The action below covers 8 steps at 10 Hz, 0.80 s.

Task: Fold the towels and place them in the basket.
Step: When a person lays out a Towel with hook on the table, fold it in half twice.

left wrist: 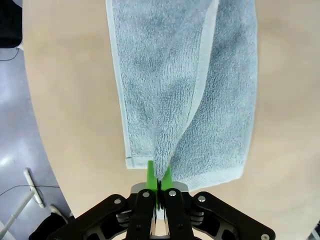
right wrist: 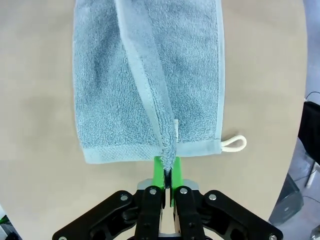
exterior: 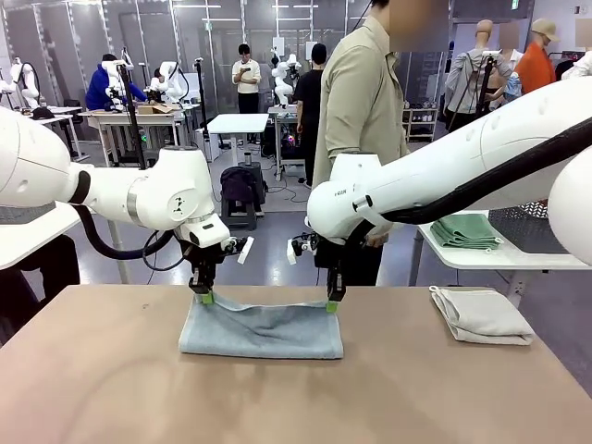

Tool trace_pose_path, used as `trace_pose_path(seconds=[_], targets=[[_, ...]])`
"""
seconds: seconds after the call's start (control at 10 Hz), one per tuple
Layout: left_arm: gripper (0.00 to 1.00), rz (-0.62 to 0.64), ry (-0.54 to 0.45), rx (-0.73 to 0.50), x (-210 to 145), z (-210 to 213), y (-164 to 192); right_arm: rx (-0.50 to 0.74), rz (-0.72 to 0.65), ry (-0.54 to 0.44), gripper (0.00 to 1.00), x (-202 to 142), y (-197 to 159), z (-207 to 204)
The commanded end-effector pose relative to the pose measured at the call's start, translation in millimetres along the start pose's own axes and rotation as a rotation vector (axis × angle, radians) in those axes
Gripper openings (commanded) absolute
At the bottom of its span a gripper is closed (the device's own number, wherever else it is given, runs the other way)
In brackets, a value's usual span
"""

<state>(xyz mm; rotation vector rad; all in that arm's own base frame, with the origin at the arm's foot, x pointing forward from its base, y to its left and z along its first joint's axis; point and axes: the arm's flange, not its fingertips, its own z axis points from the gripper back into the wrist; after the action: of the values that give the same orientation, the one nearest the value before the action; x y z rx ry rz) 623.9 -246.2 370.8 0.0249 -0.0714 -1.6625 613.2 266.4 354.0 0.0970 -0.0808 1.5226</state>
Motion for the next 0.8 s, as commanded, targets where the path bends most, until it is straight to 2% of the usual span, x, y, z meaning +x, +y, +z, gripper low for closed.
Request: trace_pose_path(seconds=[0.0, 0.3, 0.4, 0.5, 0.6, 0.7], targets=[[0.03, -0.009, 0.007, -0.016, -4, -2, 10, 0.027, 0.010, -0.021, 0.06, 0, -9, 0], [0.03, -0.035, 0.013, -0.004, -7, -17, 22, 0.013, 0.010, -0.036, 0.06, -5, -21, -7], [0.23, -0.032, 0.020, -0.002, -9, -21, 27, 0.009, -0.006, -0.036, 0.20, -7, -25, -9], [0.23, -0.027, 0.027, 0.027, -10, -25, 31, -0.005, 0.002, -0.041, 0.26, -10, -27, -10], [0.42, -0.025, 0.035, 0.075, -11, -24, 32, -0.030, 0.012, -0.048, 0.40, -10, -28, -9], [0.27, -0.028, 0.039, 0.114, -13, -22, 32, -0.050, 0.018, -0.052, 0.46, -10, -27, -6]])
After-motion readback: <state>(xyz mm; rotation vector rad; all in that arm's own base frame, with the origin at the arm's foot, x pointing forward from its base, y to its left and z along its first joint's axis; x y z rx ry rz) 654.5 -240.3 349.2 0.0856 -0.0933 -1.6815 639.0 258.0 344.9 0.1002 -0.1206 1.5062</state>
